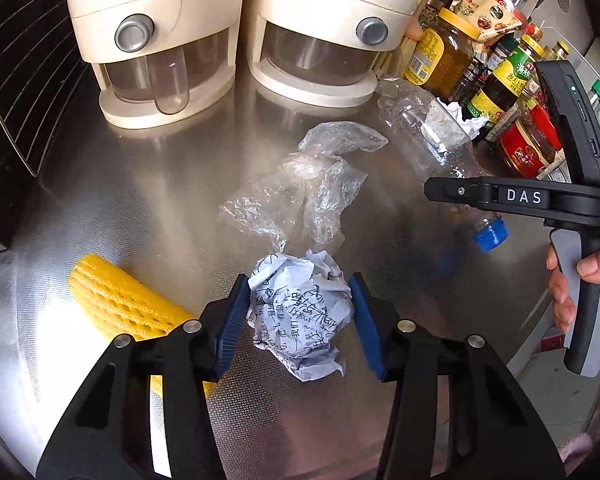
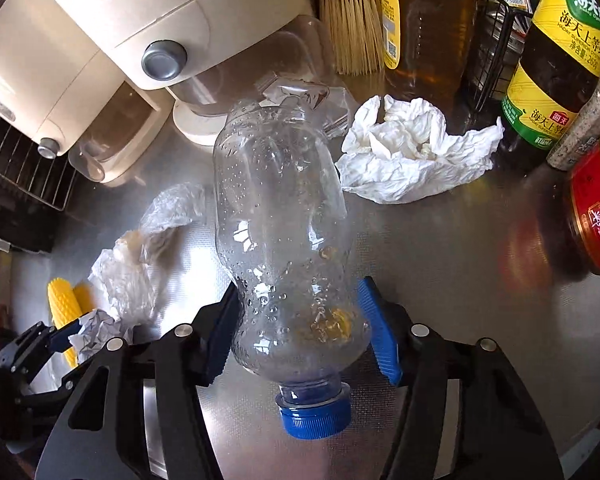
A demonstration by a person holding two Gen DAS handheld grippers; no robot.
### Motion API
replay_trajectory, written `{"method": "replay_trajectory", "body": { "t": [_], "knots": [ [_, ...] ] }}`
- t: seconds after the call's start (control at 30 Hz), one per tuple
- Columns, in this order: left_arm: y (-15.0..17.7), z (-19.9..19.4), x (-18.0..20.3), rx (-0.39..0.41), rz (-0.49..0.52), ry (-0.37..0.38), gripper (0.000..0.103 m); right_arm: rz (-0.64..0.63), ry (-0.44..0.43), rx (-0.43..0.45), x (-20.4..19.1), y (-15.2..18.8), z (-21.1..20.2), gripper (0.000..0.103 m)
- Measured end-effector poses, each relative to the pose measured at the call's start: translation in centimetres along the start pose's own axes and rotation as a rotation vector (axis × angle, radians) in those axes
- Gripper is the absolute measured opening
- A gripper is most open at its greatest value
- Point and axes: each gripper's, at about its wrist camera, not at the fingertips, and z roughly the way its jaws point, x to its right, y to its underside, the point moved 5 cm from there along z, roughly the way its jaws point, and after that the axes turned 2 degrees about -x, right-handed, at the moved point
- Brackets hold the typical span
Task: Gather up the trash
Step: 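Grasp the crumpled foil with the left tool while the right tool grasps the clear bottle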
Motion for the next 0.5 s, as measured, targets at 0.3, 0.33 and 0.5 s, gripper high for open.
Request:
{"method": "replay_trajectory", "body": {
  "t": [0.3,0.33,0.5],
  "knots": [
    [2.4,-1.7,1.5,-0.006,-0.002,0.002,0.041,-0.042,0.008,0.014,0.4,3.6,-1.8,0.059],
    [2.6,-2.0,1.7,-0.003,-0.005,0.003,0.040,-0.042,0.006,0.018,0.4,4.0,-2.1,0.059],
    [4.3,-3.9,3.1,0.018,-0.003,0.007,0.041,-0.045,-0.014,0.038,0.6,6.4,-4.5,0.059]
  ]
}}
